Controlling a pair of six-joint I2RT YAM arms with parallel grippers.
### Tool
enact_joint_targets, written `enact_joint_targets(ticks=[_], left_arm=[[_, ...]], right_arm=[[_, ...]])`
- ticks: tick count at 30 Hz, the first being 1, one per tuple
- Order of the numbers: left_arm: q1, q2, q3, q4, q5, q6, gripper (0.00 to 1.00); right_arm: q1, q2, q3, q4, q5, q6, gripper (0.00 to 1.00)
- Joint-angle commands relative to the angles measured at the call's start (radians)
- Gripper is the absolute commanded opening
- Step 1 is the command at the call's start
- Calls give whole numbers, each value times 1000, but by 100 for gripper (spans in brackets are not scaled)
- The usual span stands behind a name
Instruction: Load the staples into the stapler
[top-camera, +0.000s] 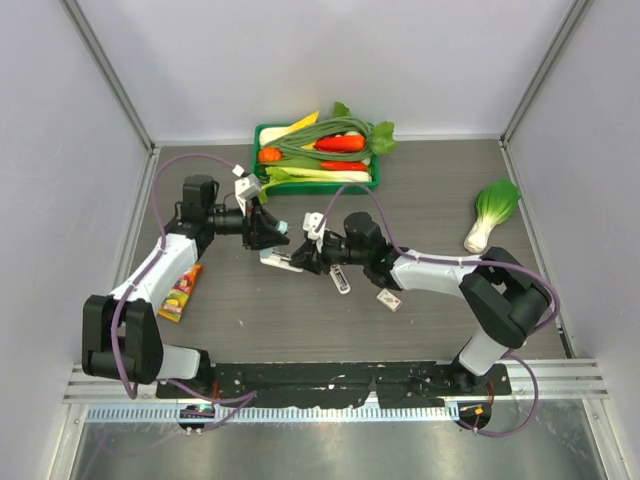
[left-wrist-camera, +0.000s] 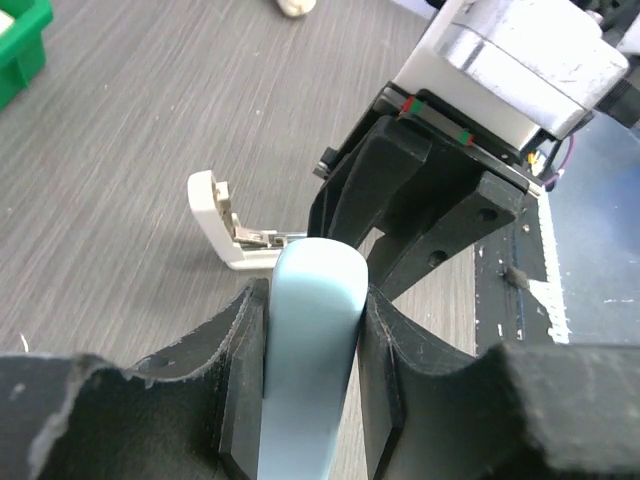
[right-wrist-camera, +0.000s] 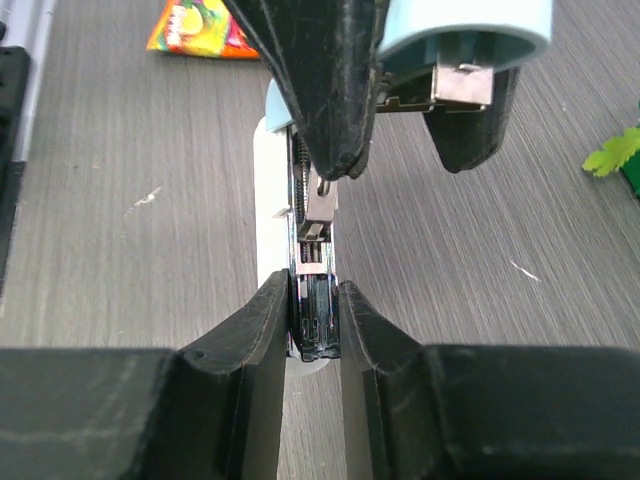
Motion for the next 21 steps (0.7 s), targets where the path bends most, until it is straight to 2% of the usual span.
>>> enact_joint_targets(ticks=[1,3,6,9,15,21], left_arm=[[-16,-54,165,-279,113,179,0],[-43,-65,171,-387,107,300,0],[-70,-73,162,-401,121,295,0],[-117,-77,180,-464,86,365,0],[-209,-28,272,-732,90,547,0],[-217,2,300,-758,52,578,0]], right_arm=[[-7,-75,74,-260,-91,-21,28],[-16,-99,91,-295,-118,-21,30],[-30,-135,99,-309,-188,-9,34],[-43,-152,119,-324,-288,23,38],[-56,-172,126,-289,-437,112,45],[-89,-181,111,-208,-521,213,52]])
